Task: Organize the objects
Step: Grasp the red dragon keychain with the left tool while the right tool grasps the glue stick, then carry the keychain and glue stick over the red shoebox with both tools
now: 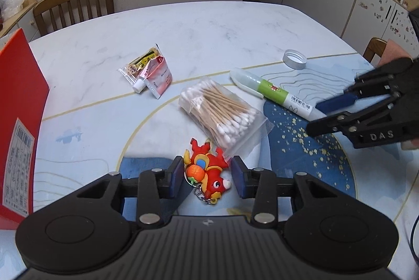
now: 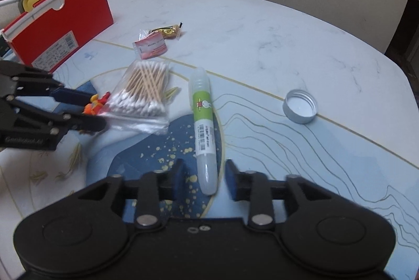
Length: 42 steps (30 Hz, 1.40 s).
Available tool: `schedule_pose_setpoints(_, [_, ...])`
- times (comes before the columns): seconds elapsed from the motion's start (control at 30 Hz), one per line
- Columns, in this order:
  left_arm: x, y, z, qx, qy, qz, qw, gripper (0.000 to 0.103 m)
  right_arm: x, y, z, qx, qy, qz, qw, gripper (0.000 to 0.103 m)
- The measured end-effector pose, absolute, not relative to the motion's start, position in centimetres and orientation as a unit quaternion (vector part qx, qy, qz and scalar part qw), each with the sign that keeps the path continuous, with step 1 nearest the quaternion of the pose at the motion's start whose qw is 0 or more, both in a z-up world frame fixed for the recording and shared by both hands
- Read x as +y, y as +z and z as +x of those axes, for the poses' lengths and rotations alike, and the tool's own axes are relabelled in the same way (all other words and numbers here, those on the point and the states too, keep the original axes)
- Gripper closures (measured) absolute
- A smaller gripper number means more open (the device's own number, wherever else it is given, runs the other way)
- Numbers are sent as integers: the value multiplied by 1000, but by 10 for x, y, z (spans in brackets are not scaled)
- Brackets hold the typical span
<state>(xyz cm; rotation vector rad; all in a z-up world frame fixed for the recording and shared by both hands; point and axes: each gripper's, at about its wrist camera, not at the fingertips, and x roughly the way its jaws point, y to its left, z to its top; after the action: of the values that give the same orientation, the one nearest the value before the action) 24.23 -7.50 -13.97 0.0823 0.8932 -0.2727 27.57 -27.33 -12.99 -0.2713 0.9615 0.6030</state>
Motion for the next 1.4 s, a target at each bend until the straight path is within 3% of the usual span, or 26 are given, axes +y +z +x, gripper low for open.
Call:
schedule_pose_setpoints(0.2, [-79,-139,231,430,-145,69,888,63,-258,-133,285,445,275,-140,841,58])
schedule_pose_setpoints(0.33, [-79,-141,224,433,-154,80,884,50,-254,-134,293,447,268,-132,843,58])
schedule_pose_setpoints(0.6, [-78,-144,221,430,-147,82,887,51,-249,-136,301,448,247,-119,851,57])
schedule_pose_setpoints(0.67, [-78,-144,221,428,-147,81,888,55,-247,-136,299,447,242,-118,853,57])
schedule_pose_setpoints(0.73, [-79,-144,221,427,-147,79,889,62,-246,-136,298,445,239,-117,855,60])
schedule_pose_setpoints(0.87, [-78,-142,222,431,-145,71,888,67,-243,-134,291,441,237,-115,858,86])
schedule_pose_setpoints(1.4, [-33,-128,190,432,-124,-33,893,67,-260,-110,218,455,204,-7,867,87])
